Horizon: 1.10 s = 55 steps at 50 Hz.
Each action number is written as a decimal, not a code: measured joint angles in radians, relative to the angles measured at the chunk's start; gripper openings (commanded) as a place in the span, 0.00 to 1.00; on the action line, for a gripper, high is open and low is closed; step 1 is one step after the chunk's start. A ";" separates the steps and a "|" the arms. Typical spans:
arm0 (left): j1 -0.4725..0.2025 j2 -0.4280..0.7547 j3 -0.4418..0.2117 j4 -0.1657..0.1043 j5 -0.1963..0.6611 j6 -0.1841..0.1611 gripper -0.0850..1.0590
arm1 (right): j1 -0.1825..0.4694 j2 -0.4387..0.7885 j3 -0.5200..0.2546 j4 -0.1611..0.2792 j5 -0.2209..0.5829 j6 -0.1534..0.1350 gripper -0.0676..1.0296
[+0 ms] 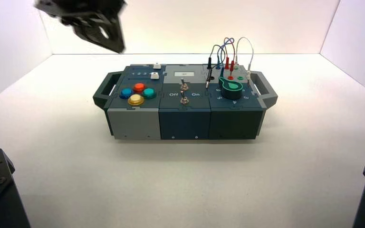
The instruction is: Push the green button with the left gripper.
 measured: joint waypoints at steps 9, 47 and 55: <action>-0.017 0.114 -0.049 -0.003 0.000 0.000 0.05 | 0.000 -0.005 0.000 0.000 0.000 0.000 0.04; -0.043 0.420 -0.198 -0.003 -0.012 0.000 0.05 | 0.000 -0.021 -0.002 0.000 0.000 0.000 0.04; -0.043 0.445 -0.199 -0.003 -0.012 0.002 0.05 | 0.000 -0.021 0.000 0.000 0.000 0.000 0.04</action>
